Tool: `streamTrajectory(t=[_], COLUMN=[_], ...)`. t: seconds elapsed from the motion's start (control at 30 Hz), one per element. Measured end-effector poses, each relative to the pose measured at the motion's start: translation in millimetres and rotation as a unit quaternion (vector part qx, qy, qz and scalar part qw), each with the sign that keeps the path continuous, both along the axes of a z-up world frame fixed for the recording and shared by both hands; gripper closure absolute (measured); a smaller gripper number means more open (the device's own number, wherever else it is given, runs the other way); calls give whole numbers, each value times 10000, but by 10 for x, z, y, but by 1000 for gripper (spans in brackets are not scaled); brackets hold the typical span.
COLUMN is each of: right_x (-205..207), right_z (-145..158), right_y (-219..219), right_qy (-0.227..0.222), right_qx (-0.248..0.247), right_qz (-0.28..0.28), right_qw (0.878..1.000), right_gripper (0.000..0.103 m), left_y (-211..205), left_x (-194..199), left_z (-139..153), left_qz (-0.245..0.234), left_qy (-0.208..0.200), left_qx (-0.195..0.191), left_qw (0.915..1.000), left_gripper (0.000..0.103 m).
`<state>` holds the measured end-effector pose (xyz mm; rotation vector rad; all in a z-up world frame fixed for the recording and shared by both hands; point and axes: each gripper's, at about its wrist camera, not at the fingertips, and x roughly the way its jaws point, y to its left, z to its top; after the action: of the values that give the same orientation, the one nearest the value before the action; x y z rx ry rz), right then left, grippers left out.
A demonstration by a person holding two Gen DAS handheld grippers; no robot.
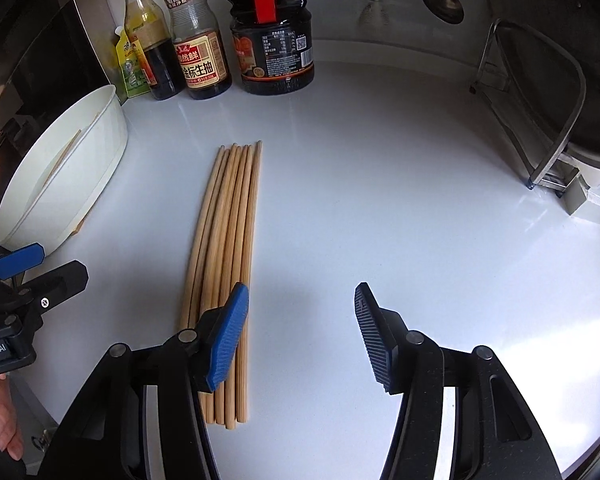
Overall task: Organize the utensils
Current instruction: 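Move both grippers back from the basin to the chopstick pile, then lower both grippers onto the pile, pushing single chopsticks apart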
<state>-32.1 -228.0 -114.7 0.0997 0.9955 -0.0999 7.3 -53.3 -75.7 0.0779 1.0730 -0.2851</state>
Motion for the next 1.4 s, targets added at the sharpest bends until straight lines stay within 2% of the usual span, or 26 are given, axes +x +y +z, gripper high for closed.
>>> streamTrajectory(t=[0.27,0.63,0.97,1.4], right_x=[171,239,220,245], right_z=[-160,-266,-290,-232], right_y=[32,69,85,-140], right_qy=[-23,23,132,20], right_qx=[102,-60,-332,-326], right_qz=[143,249,378,358], right_qw=[9998,9997,9986,9988], right_gripper=[50,50,50,50], left_y=[-40,-48,-128,-391], left_x=[31,82,102,154], left_z=[-112,-125,-116,-227], left_qz=[107,158,93,-92], left_qy=[73,88,94,190], left_qx=[14,19,-19,15], left_qw=[9999,9998,9999,9998], left_gripper=[13,13,13,13])
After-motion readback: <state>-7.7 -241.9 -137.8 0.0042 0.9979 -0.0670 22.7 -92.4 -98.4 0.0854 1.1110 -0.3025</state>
